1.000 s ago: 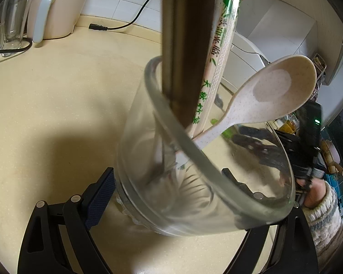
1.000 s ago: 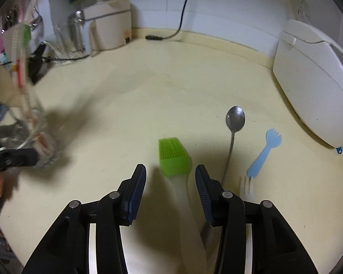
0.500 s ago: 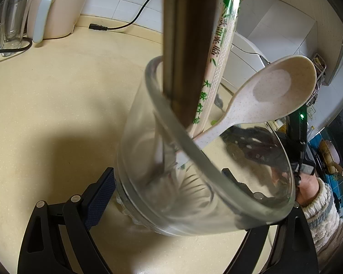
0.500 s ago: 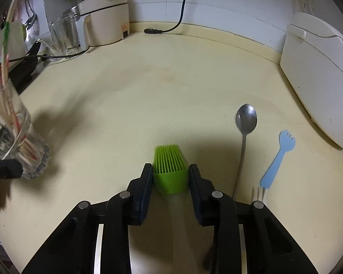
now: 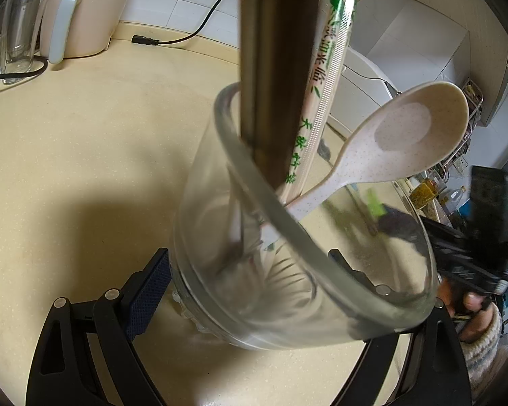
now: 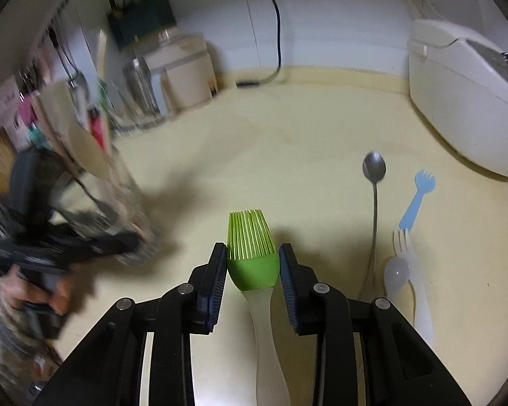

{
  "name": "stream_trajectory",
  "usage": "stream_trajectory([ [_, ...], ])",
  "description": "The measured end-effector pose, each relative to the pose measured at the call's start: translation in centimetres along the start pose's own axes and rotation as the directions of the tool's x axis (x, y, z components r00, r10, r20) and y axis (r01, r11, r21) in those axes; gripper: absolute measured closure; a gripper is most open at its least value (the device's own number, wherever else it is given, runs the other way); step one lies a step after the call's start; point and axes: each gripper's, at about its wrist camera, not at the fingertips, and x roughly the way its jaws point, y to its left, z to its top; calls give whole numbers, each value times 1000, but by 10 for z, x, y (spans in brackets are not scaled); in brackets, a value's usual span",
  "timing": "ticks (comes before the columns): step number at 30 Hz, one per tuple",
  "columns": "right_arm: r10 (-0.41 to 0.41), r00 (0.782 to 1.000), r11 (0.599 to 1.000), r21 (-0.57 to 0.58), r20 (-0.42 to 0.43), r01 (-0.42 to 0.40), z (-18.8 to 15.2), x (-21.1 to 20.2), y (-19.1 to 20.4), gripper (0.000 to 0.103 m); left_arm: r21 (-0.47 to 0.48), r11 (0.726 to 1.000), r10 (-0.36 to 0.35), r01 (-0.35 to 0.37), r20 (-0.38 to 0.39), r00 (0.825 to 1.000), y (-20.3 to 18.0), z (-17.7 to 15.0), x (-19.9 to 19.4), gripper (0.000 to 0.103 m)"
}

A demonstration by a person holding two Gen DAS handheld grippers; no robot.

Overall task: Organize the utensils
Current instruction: 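Lower the right tool onto the green brush handle and close, then lift the green brush with the right tool over the held glass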

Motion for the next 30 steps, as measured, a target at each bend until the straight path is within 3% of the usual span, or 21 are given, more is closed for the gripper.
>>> stream_trajectory([
  [6,87,989,992,79,118,-96,-3,-34,10,72,0,1000,0,0,0,1000,0,0,0,12],
  [23,77,971,992,78,227,-97,5,-68,17,72,-2,1000,-2,2,1,1000,0,0,0,12],
  [30,49,974,994,87,221,-69,4,-68,14,72,-2,1000,-2,2,1,1000,0,0,0,12],
])
